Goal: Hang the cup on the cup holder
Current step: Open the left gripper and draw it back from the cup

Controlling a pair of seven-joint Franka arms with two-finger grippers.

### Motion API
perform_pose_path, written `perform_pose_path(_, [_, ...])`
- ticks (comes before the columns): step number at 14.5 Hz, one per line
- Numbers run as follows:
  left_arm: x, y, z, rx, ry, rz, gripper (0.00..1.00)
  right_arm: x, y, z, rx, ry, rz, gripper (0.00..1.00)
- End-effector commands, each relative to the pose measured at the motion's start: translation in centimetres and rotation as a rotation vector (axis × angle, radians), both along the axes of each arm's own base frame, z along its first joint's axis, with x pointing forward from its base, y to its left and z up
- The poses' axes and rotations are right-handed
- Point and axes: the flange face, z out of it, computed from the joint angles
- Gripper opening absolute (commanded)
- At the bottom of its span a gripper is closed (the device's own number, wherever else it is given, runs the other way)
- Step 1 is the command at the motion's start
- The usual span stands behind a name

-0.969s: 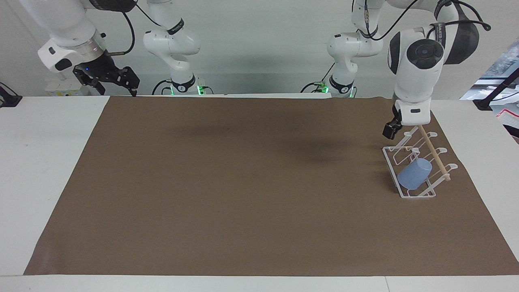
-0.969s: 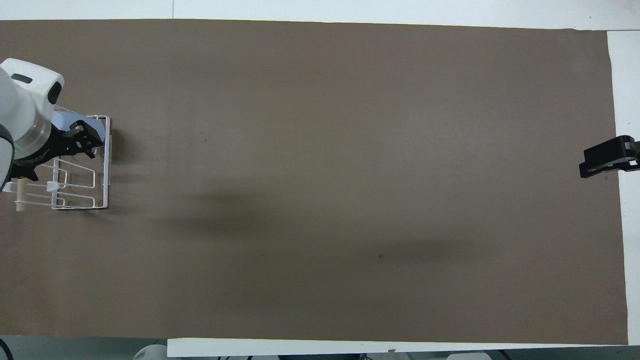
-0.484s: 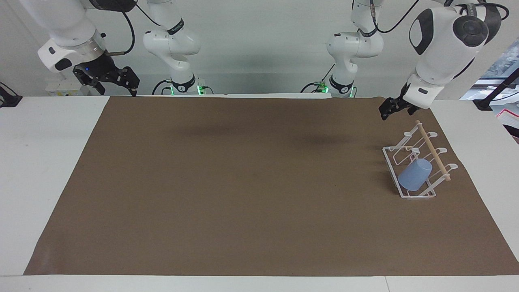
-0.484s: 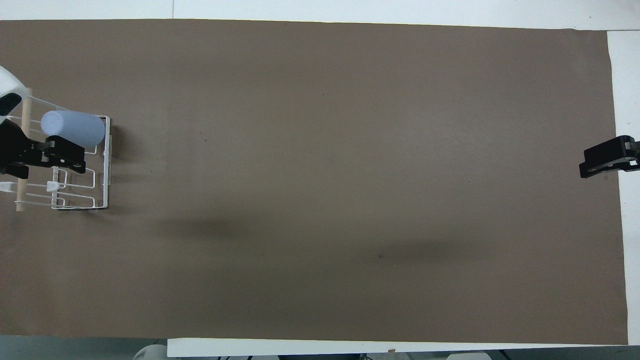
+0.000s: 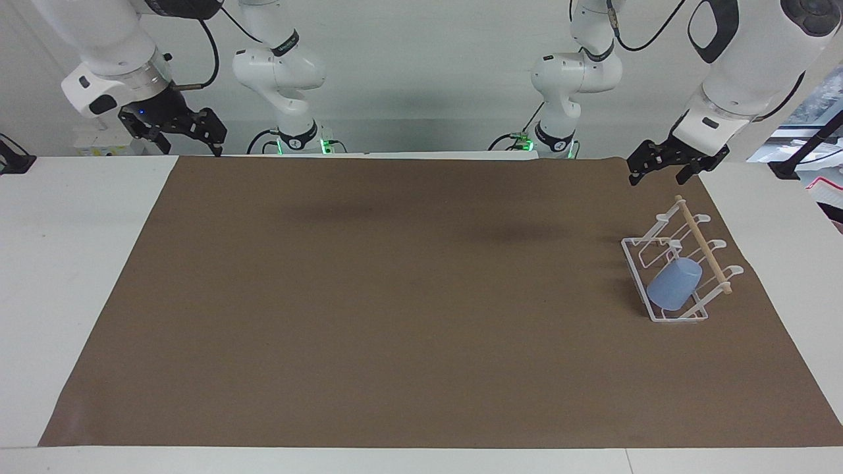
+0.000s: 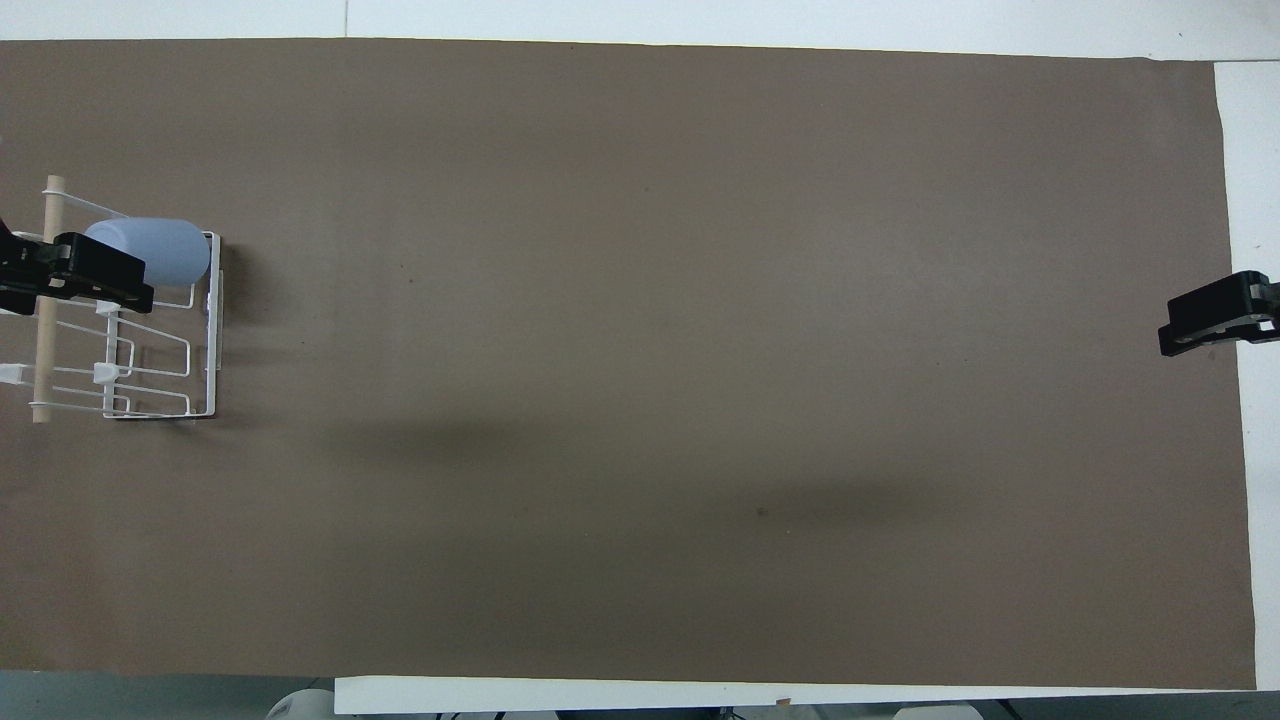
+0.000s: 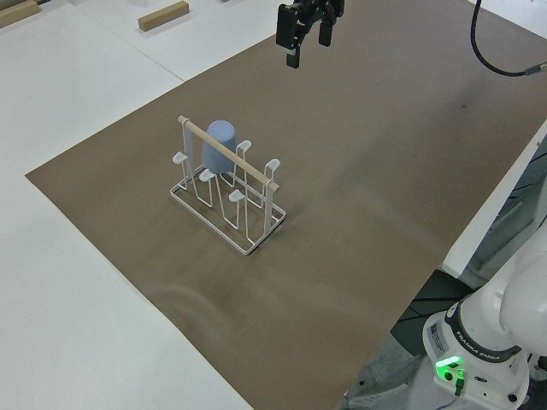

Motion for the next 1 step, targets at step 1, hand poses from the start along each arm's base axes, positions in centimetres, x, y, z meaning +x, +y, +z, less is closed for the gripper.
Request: perform_pose_path(1, [0.46,0.19,0.36,-0.009,0.017,-0.01,1.0,-0.28,-0.2,0.31,-0.009,-0.006,0.022,1.0])
